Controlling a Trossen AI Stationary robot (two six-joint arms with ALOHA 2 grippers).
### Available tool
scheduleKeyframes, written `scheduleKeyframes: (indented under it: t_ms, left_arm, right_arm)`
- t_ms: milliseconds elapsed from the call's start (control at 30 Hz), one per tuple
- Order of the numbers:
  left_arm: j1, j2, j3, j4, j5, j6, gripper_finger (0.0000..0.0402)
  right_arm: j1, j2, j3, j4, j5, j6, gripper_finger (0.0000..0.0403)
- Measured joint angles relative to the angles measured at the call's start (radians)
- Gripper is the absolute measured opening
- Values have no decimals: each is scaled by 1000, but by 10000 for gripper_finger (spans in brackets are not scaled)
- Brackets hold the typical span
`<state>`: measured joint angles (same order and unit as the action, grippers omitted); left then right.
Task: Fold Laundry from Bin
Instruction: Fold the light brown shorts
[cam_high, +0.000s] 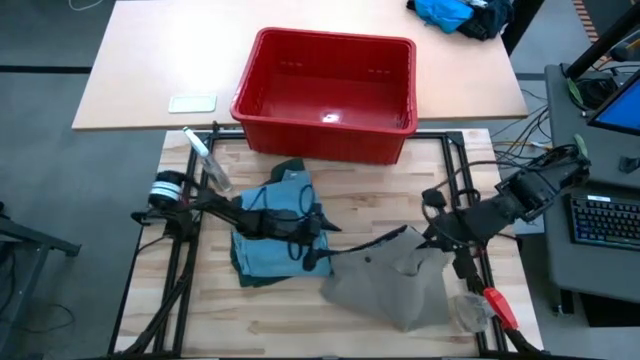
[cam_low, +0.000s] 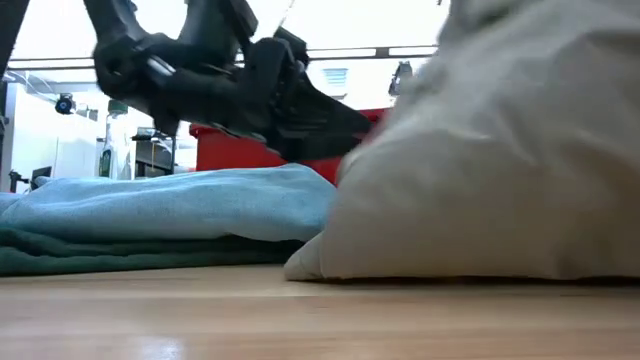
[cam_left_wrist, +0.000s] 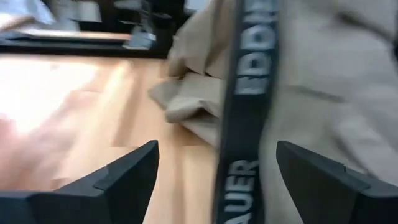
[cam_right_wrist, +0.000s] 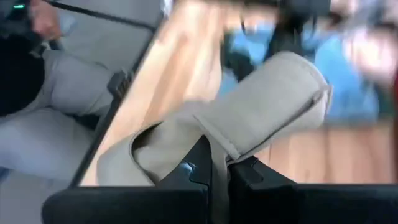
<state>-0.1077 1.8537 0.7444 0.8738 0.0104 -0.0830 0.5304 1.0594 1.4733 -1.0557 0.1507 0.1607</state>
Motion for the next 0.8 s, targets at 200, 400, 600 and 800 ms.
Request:
scheduleKeyframes:
  t_ms: [200, 400, 600, 800]
  left_arm:
    - [38, 94, 88, -6, 134, -11, 307]
    - [74, 101, 112, -35, 136, -8, 307]
    - [100, 96, 111, -164, 136, -12, 307]
    - [131, 96, 111, -243, 131, -10, 307]
  right_arm:
    - [-1, -3, -4, -253, 178, 336, 9]
    - [0, -4, -6, -524, 288, 639, 9]
    - [0, -35, -14, -518, 306, 638, 9]
    - [-1, -46, -16, -515, 351, 628, 9]
